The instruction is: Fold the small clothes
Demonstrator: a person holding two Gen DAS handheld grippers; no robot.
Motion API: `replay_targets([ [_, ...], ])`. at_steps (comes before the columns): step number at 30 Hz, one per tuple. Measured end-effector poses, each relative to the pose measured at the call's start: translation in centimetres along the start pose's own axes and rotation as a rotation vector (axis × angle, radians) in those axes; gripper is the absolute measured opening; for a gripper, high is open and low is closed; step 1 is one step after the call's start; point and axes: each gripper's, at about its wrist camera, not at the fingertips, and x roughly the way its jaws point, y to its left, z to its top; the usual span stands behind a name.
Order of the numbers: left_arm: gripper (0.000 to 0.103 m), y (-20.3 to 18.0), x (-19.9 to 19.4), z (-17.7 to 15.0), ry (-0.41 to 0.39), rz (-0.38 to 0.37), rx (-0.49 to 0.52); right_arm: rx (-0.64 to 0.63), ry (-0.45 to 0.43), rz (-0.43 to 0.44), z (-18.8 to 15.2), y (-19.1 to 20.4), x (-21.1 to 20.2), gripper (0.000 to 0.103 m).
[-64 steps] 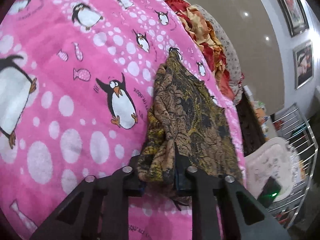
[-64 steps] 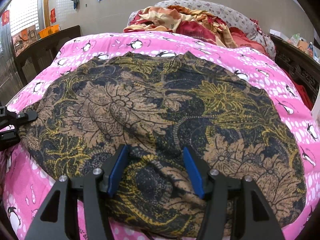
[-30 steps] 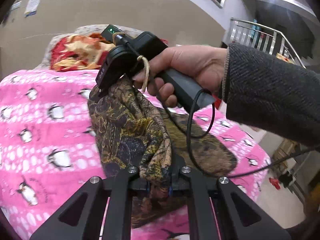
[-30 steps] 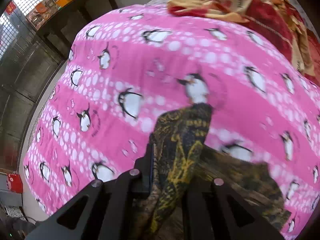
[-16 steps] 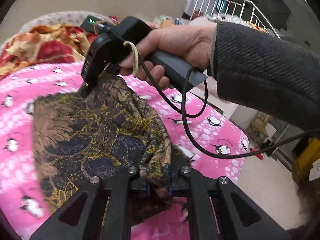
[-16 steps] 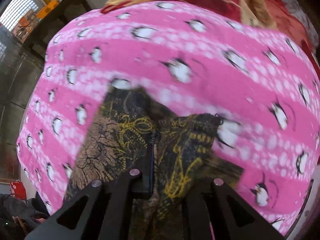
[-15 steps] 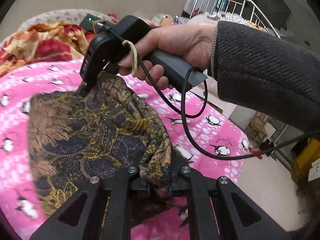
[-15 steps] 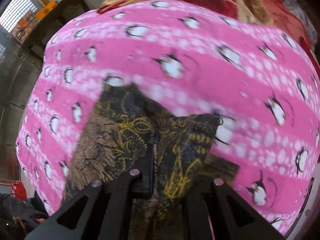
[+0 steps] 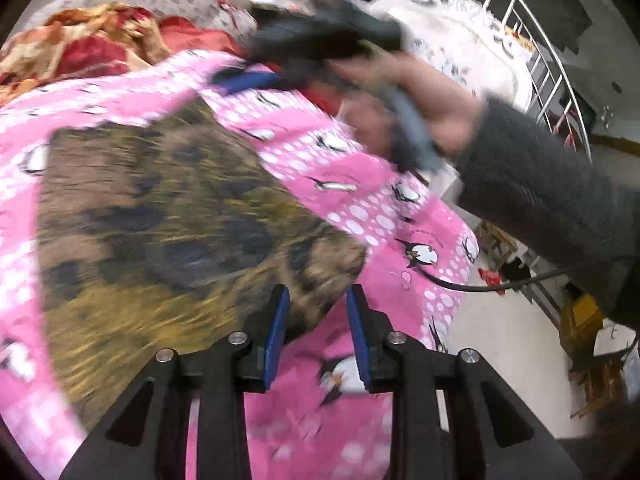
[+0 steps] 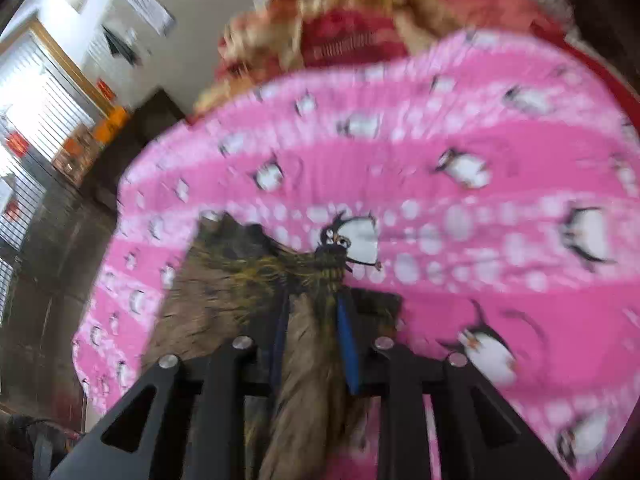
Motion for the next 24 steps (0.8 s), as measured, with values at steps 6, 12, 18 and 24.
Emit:
replay_targets([
  [6,0.002,6.9,-3.8,-0.5,-0.077,0.258,-0.178,-0.273,0.036,-0.012,-7.9,7.9,-3.9,0.027],
  [12,0.0,8.2,-2.4,-3.4,-0.021,0.269,-0.231,-0.355,0.165,-0.123,-17.0,9.5,0.6,0.022],
  [18,0.0,9.3,-3.6,1.3,-0.077,0.326,-0.232,-0.361,0.085,-0.213,-14.1,11.8,-2.1,0.021],
  [24,0.0,15.9,2.2,5.9,-0.001,0.371,-0.431,-0.193,0.071,-0.368,-8.0,11.9,1.1,0.031],
])
